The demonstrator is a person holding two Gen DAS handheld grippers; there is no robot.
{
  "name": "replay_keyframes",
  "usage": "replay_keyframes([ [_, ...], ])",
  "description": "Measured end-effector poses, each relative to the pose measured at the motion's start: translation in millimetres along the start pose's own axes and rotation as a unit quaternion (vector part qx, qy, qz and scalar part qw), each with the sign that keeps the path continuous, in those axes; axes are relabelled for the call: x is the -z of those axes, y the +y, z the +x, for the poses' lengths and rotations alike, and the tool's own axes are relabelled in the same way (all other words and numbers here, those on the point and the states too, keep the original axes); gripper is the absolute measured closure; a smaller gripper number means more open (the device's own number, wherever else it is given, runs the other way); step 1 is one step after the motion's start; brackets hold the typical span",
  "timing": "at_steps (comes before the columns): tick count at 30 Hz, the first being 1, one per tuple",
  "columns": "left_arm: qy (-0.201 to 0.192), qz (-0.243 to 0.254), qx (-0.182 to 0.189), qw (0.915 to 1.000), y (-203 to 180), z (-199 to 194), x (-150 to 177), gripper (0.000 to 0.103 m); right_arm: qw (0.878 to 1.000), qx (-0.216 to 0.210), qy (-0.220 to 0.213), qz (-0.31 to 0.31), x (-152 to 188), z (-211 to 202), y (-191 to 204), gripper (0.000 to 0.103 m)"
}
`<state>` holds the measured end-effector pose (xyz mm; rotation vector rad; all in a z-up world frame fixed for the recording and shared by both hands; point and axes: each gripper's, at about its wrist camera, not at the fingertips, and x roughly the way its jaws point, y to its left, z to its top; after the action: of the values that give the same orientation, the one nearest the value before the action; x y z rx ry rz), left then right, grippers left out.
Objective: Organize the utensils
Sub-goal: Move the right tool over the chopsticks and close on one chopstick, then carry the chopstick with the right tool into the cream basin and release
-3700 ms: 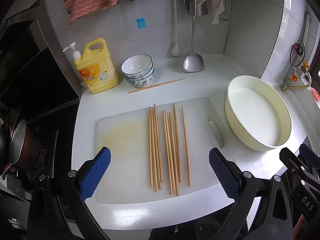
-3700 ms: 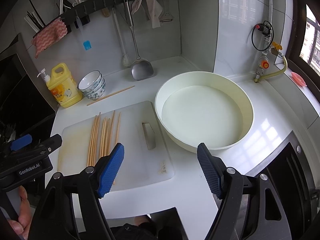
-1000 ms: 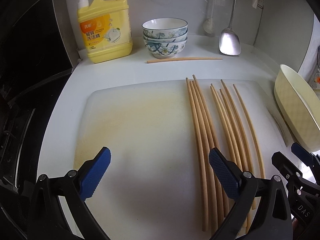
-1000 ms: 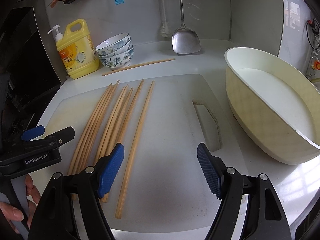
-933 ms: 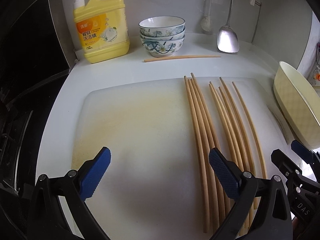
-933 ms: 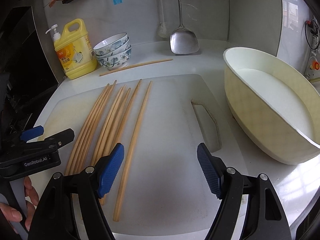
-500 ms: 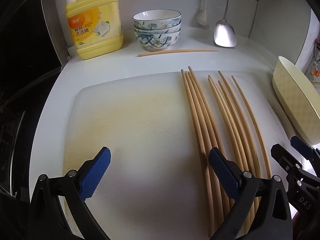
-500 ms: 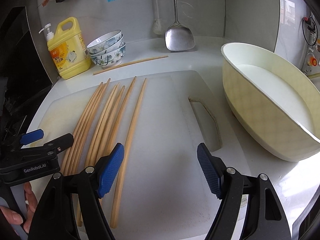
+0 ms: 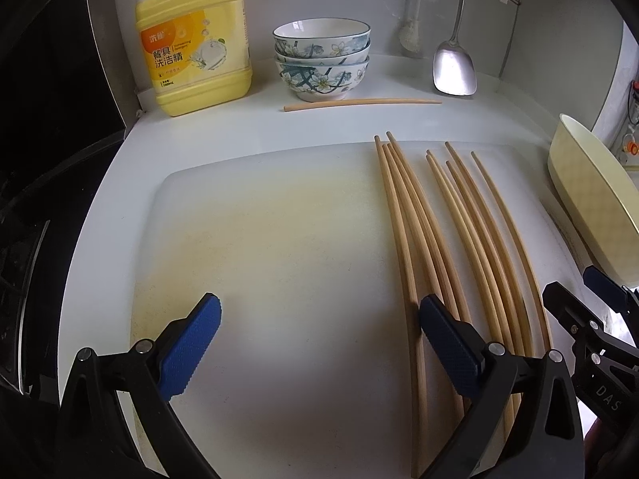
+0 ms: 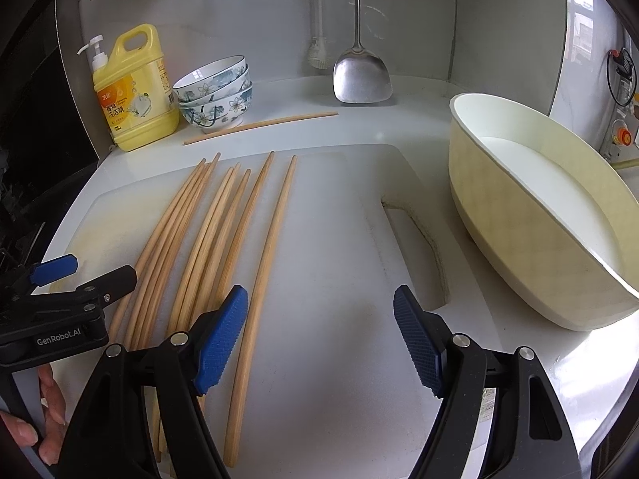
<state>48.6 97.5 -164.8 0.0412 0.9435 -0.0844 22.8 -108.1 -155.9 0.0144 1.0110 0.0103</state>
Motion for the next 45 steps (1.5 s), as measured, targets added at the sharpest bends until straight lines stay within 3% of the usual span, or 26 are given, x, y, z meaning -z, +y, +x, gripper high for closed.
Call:
replay_keyframes([
  [3, 0.001, 0.000, -0.023, 0.9997, -1.4, 4.5, -4.7, 0.005, 1.000, 0.013, 0.000, -0.008, -2.3, 2.7, 3.8, 0.031],
  [16, -0.005, -0.020, -0.033, 0.9992, 13.9, 8.4, -7.1, 0.007, 0.999, 0.021, -0.001, -0.046, -1.8, 9.4, 19.0, 0.032],
  [18, -0.002, -0.018, -0.030, 0.9994, 11.2, 9.4, -9.3, 0.008, 0.999, 0.010, -0.002, -0.048, -2.2, 9.7, 20.6, 0.043],
  [23, 0.001, -0.003, -0.016, 0.9999, 1.6, 9.7, -15.2, 0.023, 0.998, 0.001, -0.004, -0.066, -1.3, 8.7, 30.3, 0.062],
  [26, 0.004, 0.005, 0.002, 1.0000, -4.0, 9.6, -18.2, 0.039, 0.998, -0.010, 0.000, -0.065, -2.2, 9.2, 32.2, 0.071],
  [29, 0.001, 0.018, 0.013, 0.9998, -11.0, 7.9, -19.7, 0.062, 0.997, -0.015, 0.001, -0.074, -2.8, 9.7, 37.4, 0.083],
  [31, -0.001, 0.026, 0.018, 0.9995, -15.1, 6.8, -19.3, 0.084, 0.996, -0.014, -0.002, -0.083, -2.3, 9.6, 41.0, 0.091],
  [33, -0.002, 0.035, 0.022, 0.9992, -18.9, 6.0, -18.3, 0.096, 0.997, -0.015, -0.003, -0.081, -1.9, 9.5, 41.2, 0.096],
  [45, -0.012, 0.033, 0.042, 0.9985, -4.0, -8.5, -15.3, 0.096, 0.999, -0.027, -0.009, -0.032, -1.4, 0.7, 30.7, 0.097],
])
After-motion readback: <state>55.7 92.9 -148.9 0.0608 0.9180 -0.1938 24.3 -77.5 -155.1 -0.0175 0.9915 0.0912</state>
